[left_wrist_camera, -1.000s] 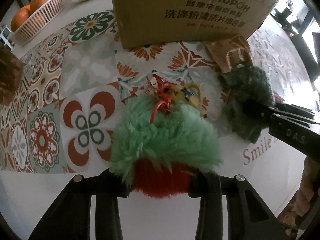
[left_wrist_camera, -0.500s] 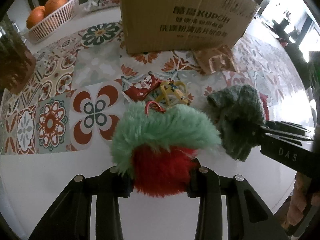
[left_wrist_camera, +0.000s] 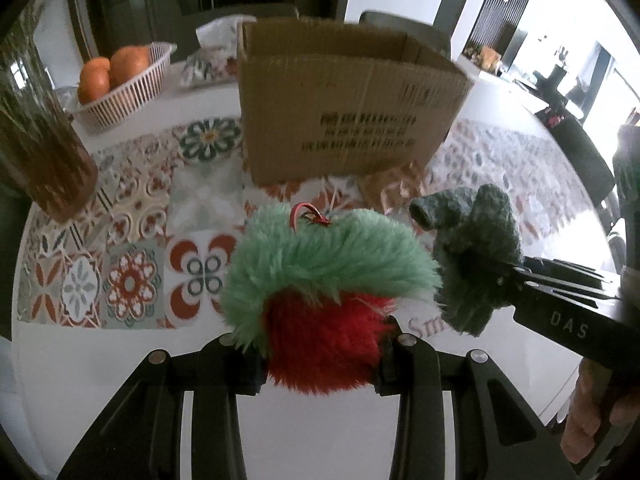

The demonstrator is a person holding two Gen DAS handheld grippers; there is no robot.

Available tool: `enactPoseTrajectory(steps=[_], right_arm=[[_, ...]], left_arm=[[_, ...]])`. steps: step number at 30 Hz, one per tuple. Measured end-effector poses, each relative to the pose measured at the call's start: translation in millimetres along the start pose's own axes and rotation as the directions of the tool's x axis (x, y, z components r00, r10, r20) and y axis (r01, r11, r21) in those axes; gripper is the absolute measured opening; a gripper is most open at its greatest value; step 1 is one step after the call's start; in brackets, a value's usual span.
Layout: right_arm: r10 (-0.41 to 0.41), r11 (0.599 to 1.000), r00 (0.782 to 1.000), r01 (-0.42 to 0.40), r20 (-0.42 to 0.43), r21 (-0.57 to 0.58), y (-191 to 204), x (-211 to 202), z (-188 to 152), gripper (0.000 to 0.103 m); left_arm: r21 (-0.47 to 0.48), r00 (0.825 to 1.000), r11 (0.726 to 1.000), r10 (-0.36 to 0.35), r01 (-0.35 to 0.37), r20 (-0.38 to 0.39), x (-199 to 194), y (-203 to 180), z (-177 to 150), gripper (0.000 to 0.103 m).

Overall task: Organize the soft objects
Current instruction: 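Carry the knitted plush with the right tool while the left tool carries the fuzzy plush to the box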

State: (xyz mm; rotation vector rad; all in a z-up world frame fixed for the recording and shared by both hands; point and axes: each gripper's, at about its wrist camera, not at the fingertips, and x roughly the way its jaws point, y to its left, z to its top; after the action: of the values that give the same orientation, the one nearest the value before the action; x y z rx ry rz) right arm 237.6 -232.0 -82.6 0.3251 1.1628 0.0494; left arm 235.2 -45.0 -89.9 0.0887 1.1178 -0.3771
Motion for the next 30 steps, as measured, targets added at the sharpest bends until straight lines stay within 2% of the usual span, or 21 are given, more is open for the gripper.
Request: enactPoseTrajectory(steps=[6,13,30], right_arm=[[0.003,1.000,0.996,-0.002,0.091,-0.011,8.0,-23.5,12.6,0.029],[0.007,1.000,0.980,-0.001,0.200,-0.030,13.8,-54.4,30.0,0.029],[0.047,0.996,0.952,-0.024,0.303,-0.081,20.1,-83.3,70.9,0.029]], left_arm=[[-0.004,0.997,1.000,-0.014,0.014,0.071,-19.8,-8.6,15.8,0.037],[0.004,0.989,1.000,-0.023,0.023,0.146,-42.3,-15.3,33.6,0.037],[0.036,0.967,0.999,-0.027,0.018,0.254,-67.7,-22.3,75.9,0.037]])
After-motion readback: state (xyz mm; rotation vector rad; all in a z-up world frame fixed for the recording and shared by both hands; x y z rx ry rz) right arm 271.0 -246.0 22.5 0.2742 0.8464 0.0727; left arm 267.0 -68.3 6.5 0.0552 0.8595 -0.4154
